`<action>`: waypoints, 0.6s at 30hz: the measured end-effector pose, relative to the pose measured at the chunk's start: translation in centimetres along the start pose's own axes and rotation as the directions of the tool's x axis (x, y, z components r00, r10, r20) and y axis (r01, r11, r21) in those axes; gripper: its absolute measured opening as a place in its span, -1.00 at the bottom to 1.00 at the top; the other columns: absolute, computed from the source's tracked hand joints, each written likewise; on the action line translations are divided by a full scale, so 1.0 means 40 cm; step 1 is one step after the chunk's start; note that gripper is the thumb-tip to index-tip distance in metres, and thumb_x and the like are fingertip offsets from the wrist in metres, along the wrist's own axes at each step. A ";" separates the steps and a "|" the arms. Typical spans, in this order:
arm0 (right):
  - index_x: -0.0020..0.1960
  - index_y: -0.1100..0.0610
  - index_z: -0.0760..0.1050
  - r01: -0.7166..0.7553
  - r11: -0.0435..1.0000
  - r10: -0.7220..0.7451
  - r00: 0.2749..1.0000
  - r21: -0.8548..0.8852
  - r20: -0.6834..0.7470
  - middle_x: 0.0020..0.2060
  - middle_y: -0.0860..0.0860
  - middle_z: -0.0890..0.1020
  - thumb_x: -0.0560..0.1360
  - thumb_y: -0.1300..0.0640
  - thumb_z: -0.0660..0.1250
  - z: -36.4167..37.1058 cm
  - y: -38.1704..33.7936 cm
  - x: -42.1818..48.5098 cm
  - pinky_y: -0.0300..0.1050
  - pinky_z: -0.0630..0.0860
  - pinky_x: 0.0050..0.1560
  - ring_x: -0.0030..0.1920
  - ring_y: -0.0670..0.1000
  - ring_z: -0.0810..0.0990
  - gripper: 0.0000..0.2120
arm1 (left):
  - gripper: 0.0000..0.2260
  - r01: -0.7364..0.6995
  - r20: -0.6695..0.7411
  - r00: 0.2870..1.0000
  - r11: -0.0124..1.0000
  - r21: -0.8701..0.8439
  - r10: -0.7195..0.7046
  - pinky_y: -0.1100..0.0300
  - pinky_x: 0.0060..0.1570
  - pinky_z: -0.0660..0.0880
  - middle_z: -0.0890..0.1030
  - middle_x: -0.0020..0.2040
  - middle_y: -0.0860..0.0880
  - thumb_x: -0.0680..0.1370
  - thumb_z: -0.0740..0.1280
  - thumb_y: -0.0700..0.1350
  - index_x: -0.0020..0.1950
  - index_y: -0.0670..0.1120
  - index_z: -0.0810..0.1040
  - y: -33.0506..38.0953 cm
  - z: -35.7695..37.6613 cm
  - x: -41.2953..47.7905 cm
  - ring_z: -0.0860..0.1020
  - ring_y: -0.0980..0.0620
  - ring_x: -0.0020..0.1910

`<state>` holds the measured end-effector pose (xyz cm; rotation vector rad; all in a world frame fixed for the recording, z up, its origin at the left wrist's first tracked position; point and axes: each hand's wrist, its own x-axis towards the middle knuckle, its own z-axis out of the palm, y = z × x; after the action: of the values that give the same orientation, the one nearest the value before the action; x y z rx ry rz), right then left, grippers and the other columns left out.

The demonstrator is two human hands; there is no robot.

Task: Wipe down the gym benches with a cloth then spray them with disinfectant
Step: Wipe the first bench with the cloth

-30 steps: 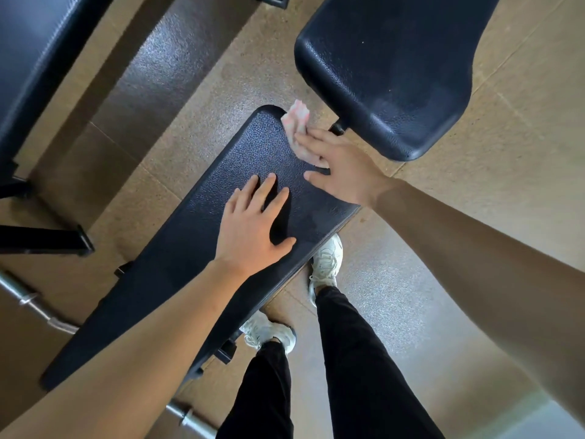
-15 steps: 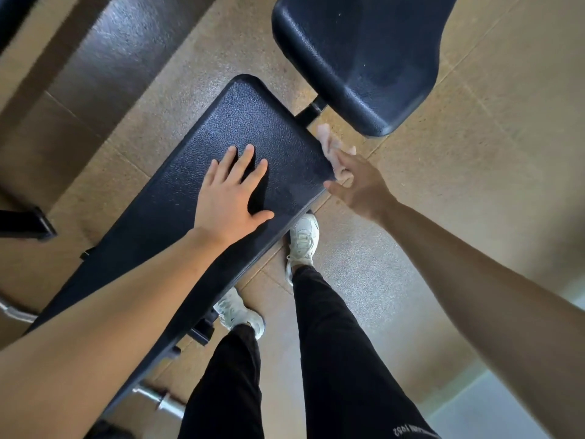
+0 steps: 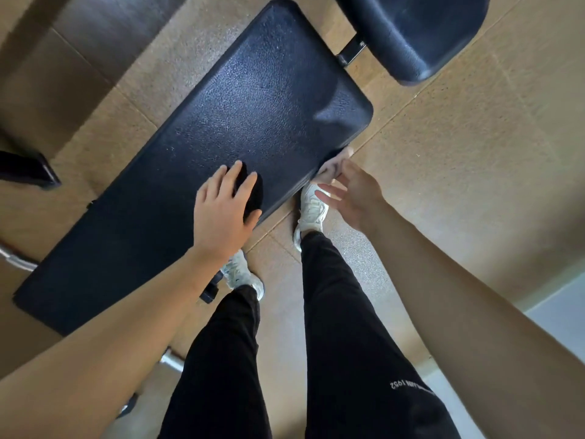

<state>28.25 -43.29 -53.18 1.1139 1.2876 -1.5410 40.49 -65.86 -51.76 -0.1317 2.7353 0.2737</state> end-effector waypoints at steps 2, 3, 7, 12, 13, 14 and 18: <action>0.16 0.14 0.54 -0.022 1.000 0.022 0.999 0.007 -0.030 0.27 0.15 0.57 0.67 0.02 0.24 0.024 0.040 0.004 -0.01 0.69 -0.05 0.19 0.20 0.64 -0.78 | -0.41 0.087 0.042 0.995 0.995 0.050 -0.089 -0.28 0.37 0.35 0.32 0.60 -0.18 0.56 0.43 0.09 0.56 -0.01 0.38 -0.043 0.033 -0.096 0.32 -0.31 0.53; 0.23 0.15 0.54 -0.033 0.999 0.034 0.998 0.006 -0.046 0.30 0.16 0.56 0.66 0.03 0.27 0.038 0.060 0.006 -0.02 0.69 -0.07 0.17 0.19 0.65 -0.75 | -0.41 0.137 0.065 0.988 0.988 0.068 -0.142 -0.31 0.37 0.34 0.29 0.61 -0.19 0.57 0.41 0.10 0.57 0.01 0.35 -0.062 0.044 -0.136 0.30 -0.33 0.53; 0.26 0.09 0.51 -0.064 0.998 0.063 0.995 -0.015 -0.078 0.14 0.09 0.59 0.64 0.07 0.30 0.105 0.141 -0.001 -0.10 0.67 -0.21 0.06 0.18 0.67 -0.78 | -0.39 0.228 0.115 0.966 0.972 0.055 -0.233 -0.35 0.35 0.38 0.23 0.63 -0.20 0.62 0.35 0.14 0.63 0.07 0.26 -0.115 0.078 -0.232 0.25 -0.37 0.55; 0.32 0.09 0.42 -0.012 0.998 0.007 0.995 -0.056 -0.103 0.20 0.15 0.55 0.67 0.06 0.26 0.151 0.226 -0.008 -0.04 0.70 -0.09 -0.05 0.09 0.65 -0.75 | -0.39 0.190 0.074 0.979 0.982 0.001 -0.190 -0.32 0.32 0.44 0.29 0.61 -0.20 0.59 0.39 0.13 0.60 0.06 0.32 -0.136 0.101 -0.228 0.29 -0.37 0.54; 0.36 0.10 0.40 -0.004 0.997 -0.002 0.996 -0.072 -0.091 0.25 0.18 0.55 0.68 0.05 0.25 0.158 0.244 -0.009 -0.01 0.70 -0.03 -0.01 0.11 0.65 -0.71 | -0.40 0.175 0.064 0.983 0.985 -0.001 -0.175 -0.31 0.34 0.42 0.28 0.62 -0.19 0.60 0.37 0.15 0.61 0.06 0.31 -0.142 0.106 -0.233 0.29 -0.35 0.55; 0.37 0.11 0.39 -0.002 0.996 -0.006 0.996 -0.091 -0.084 0.26 0.20 0.55 0.68 0.05 0.24 0.166 0.262 -0.013 0.01 0.69 0.01 0.02 0.13 0.65 -0.70 | -0.40 0.158 0.054 0.986 0.987 -0.001 -0.158 -0.29 0.37 0.40 0.26 0.63 -0.18 0.61 0.35 0.15 0.61 0.06 0.30 -0.148 0.110 -0.238 0.28 -0.33 0.56; 0.30 0.15 0.48 -0.020 0.985 0.000 0.993 -0.170 -0.120 0.23 0.16 0.59 0.65 0.03 0.30 0.197 0.324 -0.041 0.02 0.69 0.05 0.05 0.12 0.68 -0.72 | -0.41 0.082 0.022 0.996 0.996 -0.039 -0.081 -0.21 0.47 0.32 0.23 0.64 -0.16 0.60 0.36 0.10 0.60 0.01 0.31 -0.176 0.131 -0.263 0.25 -0.28 0.58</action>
<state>40.10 -52.81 -54.34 1.1144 1.4636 -1.3455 53.00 -71.09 -53.66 -0.2499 2.6974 0.3045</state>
